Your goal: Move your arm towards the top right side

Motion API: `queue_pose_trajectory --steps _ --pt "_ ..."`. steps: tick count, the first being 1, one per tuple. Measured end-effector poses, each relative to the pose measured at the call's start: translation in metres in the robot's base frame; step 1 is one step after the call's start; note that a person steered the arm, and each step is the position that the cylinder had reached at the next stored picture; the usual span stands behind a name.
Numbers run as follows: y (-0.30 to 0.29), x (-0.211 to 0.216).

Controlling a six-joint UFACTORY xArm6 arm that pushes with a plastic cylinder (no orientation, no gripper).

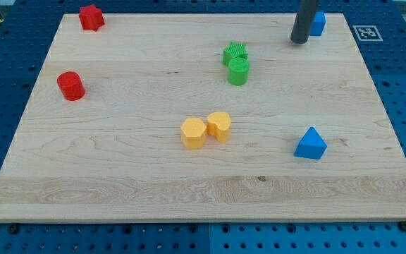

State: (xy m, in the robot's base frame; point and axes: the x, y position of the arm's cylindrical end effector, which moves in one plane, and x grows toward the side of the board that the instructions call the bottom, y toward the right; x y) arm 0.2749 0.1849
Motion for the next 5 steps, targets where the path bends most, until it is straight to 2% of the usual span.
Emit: queue_pose_trajectory --steps 5 --pt "0.0019 0.0009"
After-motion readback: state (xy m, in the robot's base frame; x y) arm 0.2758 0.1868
